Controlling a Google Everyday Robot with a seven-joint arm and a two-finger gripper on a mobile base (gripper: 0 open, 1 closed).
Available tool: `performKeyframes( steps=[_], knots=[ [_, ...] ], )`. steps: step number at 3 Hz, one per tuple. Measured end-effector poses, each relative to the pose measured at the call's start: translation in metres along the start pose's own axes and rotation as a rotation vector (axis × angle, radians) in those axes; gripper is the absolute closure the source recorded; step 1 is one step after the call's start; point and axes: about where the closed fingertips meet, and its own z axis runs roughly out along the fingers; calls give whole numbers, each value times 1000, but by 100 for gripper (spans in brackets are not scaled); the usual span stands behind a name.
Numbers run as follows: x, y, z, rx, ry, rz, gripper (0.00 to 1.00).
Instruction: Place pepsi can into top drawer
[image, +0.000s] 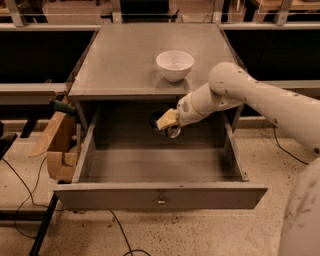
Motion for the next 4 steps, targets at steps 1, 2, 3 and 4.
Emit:
performKeyframes(
  steps=[1,2,3,4],
  knots=[
    [-5,-7,24,58,20,12,100],
    [-5,-18,43,87,1,60,100],
    [-6,-23,48,97,-29,84,100],
    [-9,-22,54,102,-60,104,89]
  ],
)
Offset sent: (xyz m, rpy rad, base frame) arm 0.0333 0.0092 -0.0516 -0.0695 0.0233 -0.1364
